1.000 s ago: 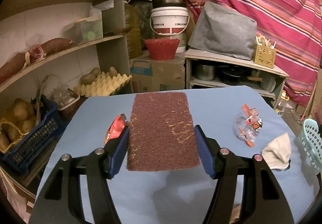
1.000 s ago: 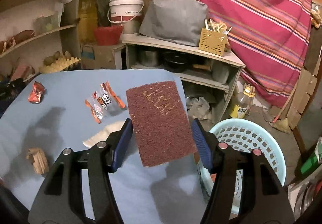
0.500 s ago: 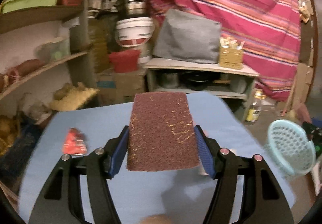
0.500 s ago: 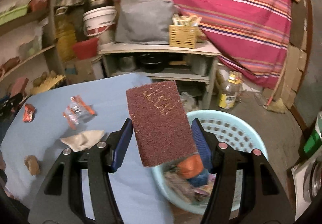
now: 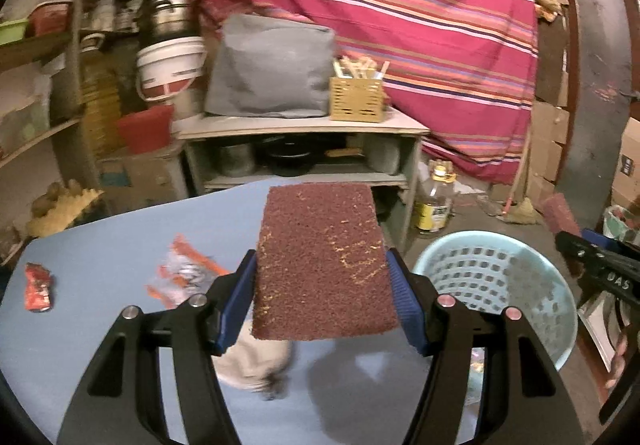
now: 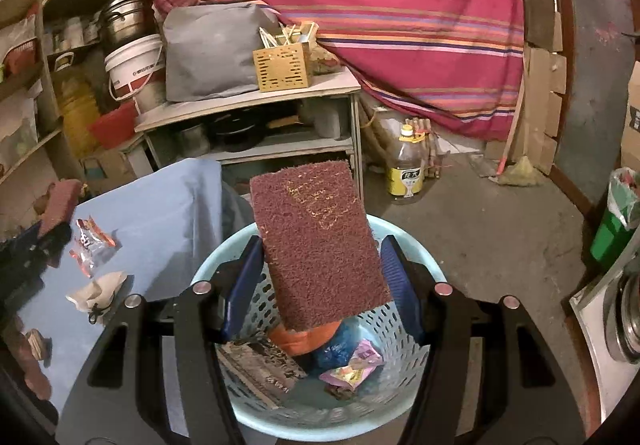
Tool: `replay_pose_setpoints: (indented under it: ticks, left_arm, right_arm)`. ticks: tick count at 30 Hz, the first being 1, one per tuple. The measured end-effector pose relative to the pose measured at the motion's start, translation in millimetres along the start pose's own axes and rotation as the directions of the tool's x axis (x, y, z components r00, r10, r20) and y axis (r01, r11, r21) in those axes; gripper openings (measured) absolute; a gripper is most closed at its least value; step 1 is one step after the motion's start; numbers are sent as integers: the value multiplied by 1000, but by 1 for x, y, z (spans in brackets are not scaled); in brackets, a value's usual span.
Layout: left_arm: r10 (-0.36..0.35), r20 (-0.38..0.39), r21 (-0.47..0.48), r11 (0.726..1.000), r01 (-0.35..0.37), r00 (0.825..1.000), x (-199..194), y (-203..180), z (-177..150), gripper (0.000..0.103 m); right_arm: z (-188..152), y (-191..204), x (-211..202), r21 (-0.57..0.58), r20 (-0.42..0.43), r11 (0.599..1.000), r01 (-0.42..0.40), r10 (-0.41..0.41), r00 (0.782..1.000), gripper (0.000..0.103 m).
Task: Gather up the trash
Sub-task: 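Carry both brown pads over the basket and open both tools to drop them, then return to the table and grasp the crumpled tan paper with the left tool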
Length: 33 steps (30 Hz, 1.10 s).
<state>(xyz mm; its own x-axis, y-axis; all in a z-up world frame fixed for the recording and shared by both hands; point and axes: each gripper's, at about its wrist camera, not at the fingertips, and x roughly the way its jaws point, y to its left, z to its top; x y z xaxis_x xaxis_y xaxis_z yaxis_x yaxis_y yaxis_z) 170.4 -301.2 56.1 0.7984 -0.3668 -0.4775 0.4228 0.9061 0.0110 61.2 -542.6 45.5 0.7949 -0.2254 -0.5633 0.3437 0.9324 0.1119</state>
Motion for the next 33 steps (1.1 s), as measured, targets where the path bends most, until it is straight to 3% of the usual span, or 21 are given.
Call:
replay_pose_setpoints:
  ticks: [3,12,21,26,33]
  left_arm:
    - [-15,1,24,1000,15,1000,7,-21,0,63]
    - [-82,-6,81,993,82,997,26,-70,1,63]
    - [-195,-94,103,974,204,976,64,-122,-7,64]
    - [-210,-107,93,971,220,972,74,-127,-7,80]
    - [-192,-102,44,979,197,976,56,-92,-7,86]
  right_arm:
    - [-2,-5,5,2,8,1000,17,-17,1000,74]
    - [-3,-31,-15,54,45,996,69,-71,996,89]
    - [-6,-58,-32,120,56,987,111,-118,991,90]
    - [-7,-61,-31,127,49,984,122,-129,990,90]
    - [-8,-53,-29,120,42,987,109,-115,993,92]
